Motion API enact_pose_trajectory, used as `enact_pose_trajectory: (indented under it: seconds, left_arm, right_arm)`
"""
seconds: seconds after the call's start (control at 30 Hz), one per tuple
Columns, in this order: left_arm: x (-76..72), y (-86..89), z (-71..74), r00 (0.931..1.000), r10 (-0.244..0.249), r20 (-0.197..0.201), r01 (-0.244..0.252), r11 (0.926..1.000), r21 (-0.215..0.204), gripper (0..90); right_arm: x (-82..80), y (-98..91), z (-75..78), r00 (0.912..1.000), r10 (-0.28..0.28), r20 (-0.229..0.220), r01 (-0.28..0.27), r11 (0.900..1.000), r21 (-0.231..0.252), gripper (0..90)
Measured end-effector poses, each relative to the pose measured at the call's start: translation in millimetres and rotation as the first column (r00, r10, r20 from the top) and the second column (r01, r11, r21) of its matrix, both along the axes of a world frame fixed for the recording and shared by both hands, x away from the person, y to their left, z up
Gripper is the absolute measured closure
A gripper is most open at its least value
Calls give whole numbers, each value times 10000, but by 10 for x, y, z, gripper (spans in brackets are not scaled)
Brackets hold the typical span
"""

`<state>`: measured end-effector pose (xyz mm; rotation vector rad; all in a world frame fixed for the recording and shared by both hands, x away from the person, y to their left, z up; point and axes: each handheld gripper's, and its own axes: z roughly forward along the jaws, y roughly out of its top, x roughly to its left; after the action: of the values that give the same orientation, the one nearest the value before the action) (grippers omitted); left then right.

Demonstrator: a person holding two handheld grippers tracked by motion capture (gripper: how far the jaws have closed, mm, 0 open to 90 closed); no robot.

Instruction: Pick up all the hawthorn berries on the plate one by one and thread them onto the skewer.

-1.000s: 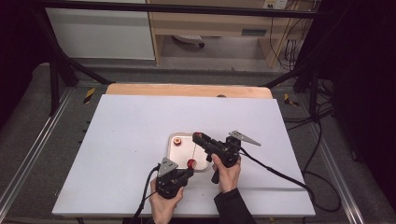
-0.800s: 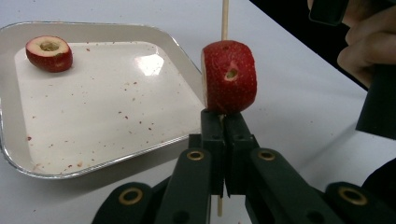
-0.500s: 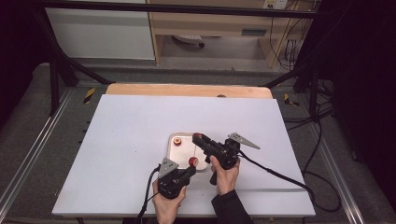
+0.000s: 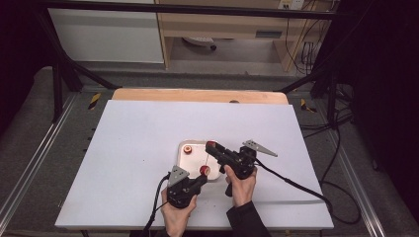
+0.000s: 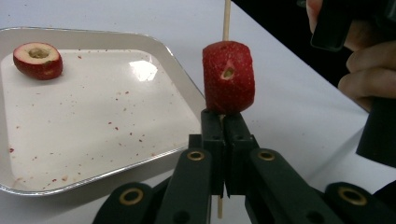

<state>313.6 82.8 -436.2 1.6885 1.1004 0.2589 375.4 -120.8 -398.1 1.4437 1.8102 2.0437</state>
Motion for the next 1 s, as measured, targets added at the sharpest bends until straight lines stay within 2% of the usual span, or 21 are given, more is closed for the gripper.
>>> enact_pose_trajectory:
  seconds: [0.1, 0.2, 0.4, 0.47, 0.5, 0.67, 0.77, 0.9, 0.97, 1.0]
  left_arm:
    - [-26, -43, -7, 9998, -27, 212, 23, 9998, 181, 887]
    - [-9, -31, 3, 9999, -85, 77, 86, 9999, -101, 887]
    - [-12, -67, 19, 9996, -143, 225, 141, 9999, 76, 887]
    - [-13, -39, 3, 9998, -109, 159, 112, 9998, -189, 887]
    - [-23, -8, -6, 9996, -18, 265, 24, 9997, -226, 887]
    - [-58, 44, -20, 9991, 49, 416, -43, 9999, -135, 887]
    - [-69, 51, -40, 9982, -28, 597, 13, 9997, 263, 887]
    - [-73, 70, -61, 9970, -343, 695, 277, 9953, 928, 887]
    - [-72, 101, -69, 9970, -356, 689, 290, 9951, 941, 887]
    - [-69, 115, -70, 9970, -346, 694, 283, 9956, 895, 887]
  right_arm:
    - [15, -6, -10, 10000, 20, -57, -21, 9998, -205, 615]
    - [9, 6, -33, 9999, -21, -117, 24, 9997, 241, 615]
    - [4, 2, -27, 9999, -120, -3, 120, 9996, 244, 616]
    - [1, -1, -25, 9999, -90, 57, 88, 9997, 217, 616]
    - [2, -8, -24, 9999, -66, 127, 64, 9999, 142, 616]
    - [14, 2, -38, 9998, 185, 49, -186, 9994, 302, 613]
    - [32, -11, -40, 9988, 488, 59, -488, 9988, 37, 611]
    - [77, -51, -21, 9947, 1028, -22, -1028, 9935, -498, 608]
    - [89, -77, -2, 9923, 1235, -117, -1240, 9898, -696, 610]
    - [90, -79, 0, 9912, 1314, -186, -1324, 9891, -643, 611]
